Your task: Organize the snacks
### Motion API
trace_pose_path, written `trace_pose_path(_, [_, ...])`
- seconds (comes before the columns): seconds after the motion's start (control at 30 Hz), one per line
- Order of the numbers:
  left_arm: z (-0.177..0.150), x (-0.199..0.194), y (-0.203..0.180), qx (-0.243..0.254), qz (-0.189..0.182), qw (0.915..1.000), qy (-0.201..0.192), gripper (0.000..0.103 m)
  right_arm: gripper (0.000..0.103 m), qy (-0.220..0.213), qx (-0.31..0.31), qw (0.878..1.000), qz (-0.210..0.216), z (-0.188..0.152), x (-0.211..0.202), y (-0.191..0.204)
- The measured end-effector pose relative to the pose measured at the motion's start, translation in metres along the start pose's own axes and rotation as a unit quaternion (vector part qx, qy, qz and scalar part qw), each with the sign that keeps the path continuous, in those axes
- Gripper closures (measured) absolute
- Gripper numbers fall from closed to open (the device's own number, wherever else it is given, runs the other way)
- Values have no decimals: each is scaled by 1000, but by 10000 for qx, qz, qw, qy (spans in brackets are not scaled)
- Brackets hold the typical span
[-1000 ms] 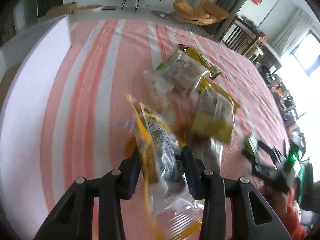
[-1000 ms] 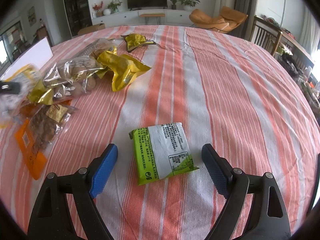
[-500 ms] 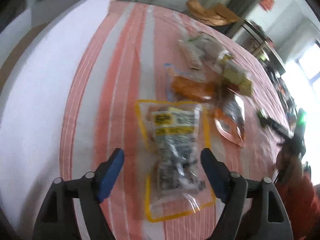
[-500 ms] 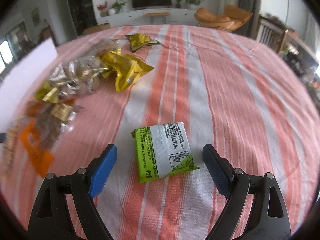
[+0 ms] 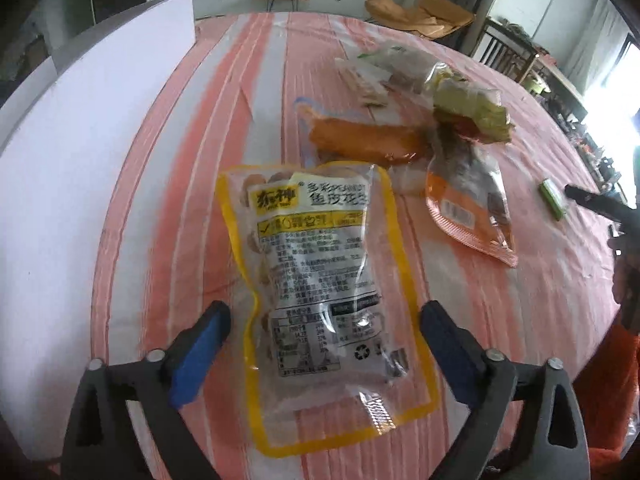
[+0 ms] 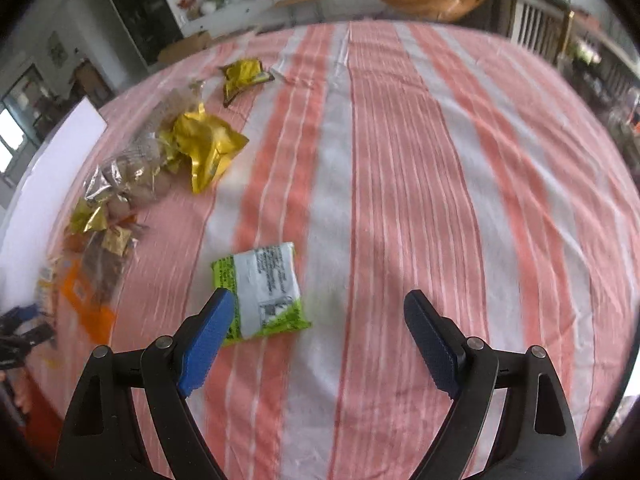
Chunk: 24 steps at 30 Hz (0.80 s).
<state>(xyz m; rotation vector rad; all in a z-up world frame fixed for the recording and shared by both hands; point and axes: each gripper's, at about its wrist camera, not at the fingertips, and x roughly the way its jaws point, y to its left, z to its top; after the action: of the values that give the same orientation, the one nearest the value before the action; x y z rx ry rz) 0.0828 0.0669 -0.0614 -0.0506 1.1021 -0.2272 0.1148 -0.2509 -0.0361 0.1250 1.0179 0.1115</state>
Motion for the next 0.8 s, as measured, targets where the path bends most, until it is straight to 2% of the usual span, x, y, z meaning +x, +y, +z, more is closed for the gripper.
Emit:
trace_pose_path(0.07, [0, 2, -4, 91, 128, 9999, -25, 4, 14, -313, 36, 9993, 186, -5, -5, 8])
trace_pose_path(0.13, [-4, 3, -6, 147, 227, 9996, -40, 1, 14, -370, -117, 9989, 260, -10, -2, 22])
trace_pose_path(0.27, [-9, 9, -16, 344, 562, 9978, -72, 0, 14, -184, -430, 9988, -128, -18, 16, 36])
trace_pose_path(0.3, [-10, 9, -19, 405, 633, 9971, -88, 0, 14, -292, -518, 9979, -254, -20, 16, 39])
trace_pose_path(0.4, [-13, 9, -19, 404, 631, 9971, -141, 0, 13, -418, -596, 9961, -500, -25, 16, 36])
trace_pose_path(0.47, [-13, 9, -19, 398, 635, 9971, -138, 0, 13, -533, -575, 9957, -492, -28, 15, 33])
trace_pose_path(0.8, [-16, 7, -19, 425, 646, 9967, -232, 0, 10, -516, -603, 9956, -498, -27, 16, 34])
